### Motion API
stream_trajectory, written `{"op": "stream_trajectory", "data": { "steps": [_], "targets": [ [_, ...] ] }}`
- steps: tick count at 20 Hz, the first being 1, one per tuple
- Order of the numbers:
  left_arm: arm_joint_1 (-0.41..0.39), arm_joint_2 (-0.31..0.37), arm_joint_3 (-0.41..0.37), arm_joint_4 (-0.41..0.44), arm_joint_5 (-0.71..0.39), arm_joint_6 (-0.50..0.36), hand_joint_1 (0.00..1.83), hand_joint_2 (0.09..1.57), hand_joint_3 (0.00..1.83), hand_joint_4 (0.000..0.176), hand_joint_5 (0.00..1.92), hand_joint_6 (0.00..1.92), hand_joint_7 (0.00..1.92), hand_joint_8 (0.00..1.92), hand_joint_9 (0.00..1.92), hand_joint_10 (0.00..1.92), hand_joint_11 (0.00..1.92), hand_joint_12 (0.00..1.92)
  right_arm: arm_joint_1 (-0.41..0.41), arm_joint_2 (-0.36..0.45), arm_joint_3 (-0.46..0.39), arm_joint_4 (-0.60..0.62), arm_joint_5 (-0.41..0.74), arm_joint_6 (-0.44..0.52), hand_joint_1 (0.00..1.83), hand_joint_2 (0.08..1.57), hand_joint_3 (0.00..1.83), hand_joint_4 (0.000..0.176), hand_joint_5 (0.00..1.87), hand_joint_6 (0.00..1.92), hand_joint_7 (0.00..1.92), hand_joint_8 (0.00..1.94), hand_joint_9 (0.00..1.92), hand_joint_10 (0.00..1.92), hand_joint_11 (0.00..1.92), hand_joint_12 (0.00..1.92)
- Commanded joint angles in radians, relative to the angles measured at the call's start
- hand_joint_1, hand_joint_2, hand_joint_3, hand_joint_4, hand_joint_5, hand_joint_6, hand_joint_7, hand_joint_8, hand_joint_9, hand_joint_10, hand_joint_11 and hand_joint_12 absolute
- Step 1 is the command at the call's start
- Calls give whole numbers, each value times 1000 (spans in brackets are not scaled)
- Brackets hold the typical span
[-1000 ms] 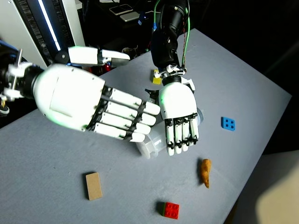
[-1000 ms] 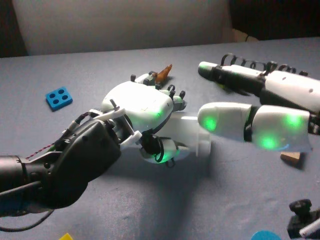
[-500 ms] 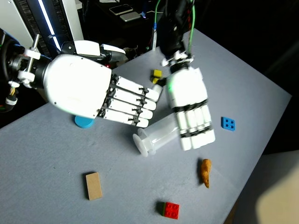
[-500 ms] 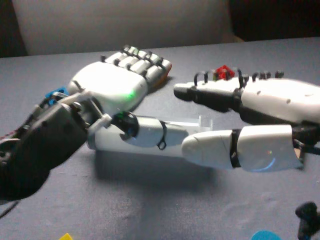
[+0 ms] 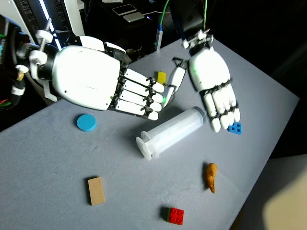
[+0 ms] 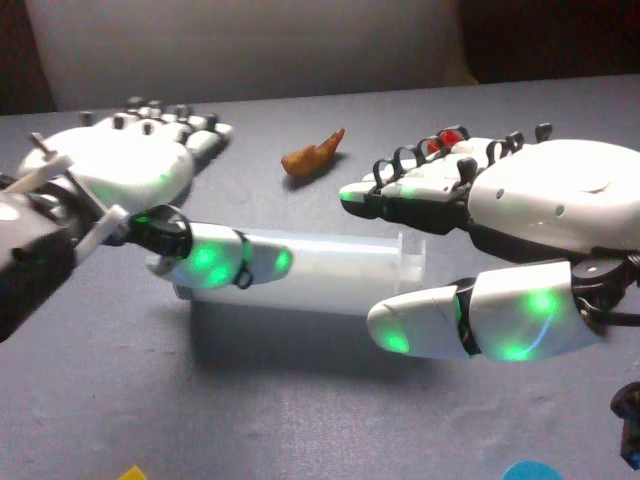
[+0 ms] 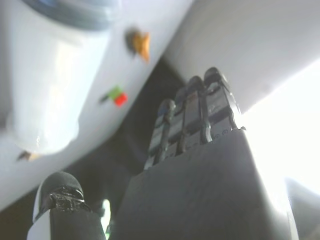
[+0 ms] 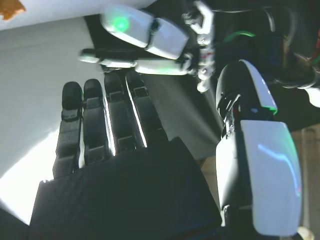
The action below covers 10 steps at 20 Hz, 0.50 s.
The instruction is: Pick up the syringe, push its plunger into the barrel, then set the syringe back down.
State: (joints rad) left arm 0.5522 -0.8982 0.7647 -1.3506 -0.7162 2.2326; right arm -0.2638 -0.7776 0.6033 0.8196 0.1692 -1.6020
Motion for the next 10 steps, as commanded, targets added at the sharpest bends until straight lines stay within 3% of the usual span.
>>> {"op": "stream_trajectory", "data": {
  "steps": [1,2,3,4,5,6,7,8,9,10],
  "targets": [
    [-11,15,-15,43,-81,5,123,966,4,0,0,0,11,4,0,0,0,0,19,4,-3,-7,82,-4,45,1114,0,0,165,10,143,7,139,9,0,467],
    [-11,29,-39,34,-99,5,130,975,7,0,3,1,19,6,4,2,5,2,19,4,-3,-7,95,-16,8,1121,1,0,154,3,153,6,147,8,0,517],
    [-15,41,-59,32,-106,5,127,988,4,0,91,9,118,8,89,11,73,50,19,2,-2,-7,114,-39,96,1131,1,0,260,6,271,4,257,14,0,754],
    [-27,49,-78,14,-115,23,146,1008,0,0,241,11,223,12,209,8,2,546,18,0,-2,-7,135,-65,129,1151,1,0,437,16,491,13,498,43,78,1128],
    [-42,53,-96,-27,-127,76,136,1040,1,0,398,14,381,13,417,53,35,1054,14,-4,-2,-7,160,-84,157,1184,1,0,625,20,706,17,750,91,308,1280],
    [-53,57,-112,-43,-138,96,182,1083,1,0,520,22,553,46,617,150,195,1197,10,-6,-1,-7,169,-95,169,1211,2,0,823,36,912,42,894,223,487,1385],
    [-58,60,-126,-46,-149,96,262,1136,5,0,679,25,738,127,689,494,382,1313,4,-8,-1,-8,177,-106,227,1227,0,0,942,109,1026,116,838,732,621,1522],
    [-65,67,-156,-57,-175,97,340,1154,3,0,803,49,855,230,713,807,530,1384,-9,-15,-1,-8,190,-116,247,1228,0,0,893,429,955,513,787,1116,705,1604],
    [-70,70,-174,-67,-206,97,376,1204,8,0,817,560,833,760,756,1190,654,1564,-12,-17,-1,-8,191,-122,256,1234,2,0,818,1088,925,1134,871,1446,834,1748],
    [-73,72,-186,-69,-223,97,376,1204,8,0,817,560,833,760,756,1190,654,1564,-13,-18,-1,-8,193,-124,256,1234,2,0,818,1088,925,1134,871,1446,834,1748]
  ]
}}
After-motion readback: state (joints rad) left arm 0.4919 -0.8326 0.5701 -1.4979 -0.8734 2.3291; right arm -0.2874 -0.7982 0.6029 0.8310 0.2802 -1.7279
